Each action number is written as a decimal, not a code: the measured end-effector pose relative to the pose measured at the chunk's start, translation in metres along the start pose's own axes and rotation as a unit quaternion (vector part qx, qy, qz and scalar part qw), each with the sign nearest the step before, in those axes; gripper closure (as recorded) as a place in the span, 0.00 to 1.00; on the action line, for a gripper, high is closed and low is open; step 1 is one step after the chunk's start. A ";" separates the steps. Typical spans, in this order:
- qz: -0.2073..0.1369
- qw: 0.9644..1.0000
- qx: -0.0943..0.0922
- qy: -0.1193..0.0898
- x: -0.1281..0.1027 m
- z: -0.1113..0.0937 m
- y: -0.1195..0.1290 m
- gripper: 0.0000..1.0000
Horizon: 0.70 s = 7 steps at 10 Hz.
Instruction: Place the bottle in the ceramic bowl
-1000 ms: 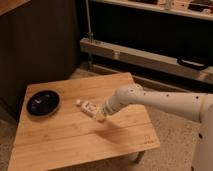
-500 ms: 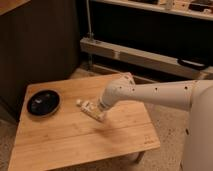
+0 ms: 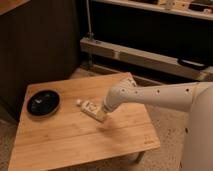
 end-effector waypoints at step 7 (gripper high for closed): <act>-0.015 0.999 -0.040 0.002 -0.008 0.048 0.016 0.36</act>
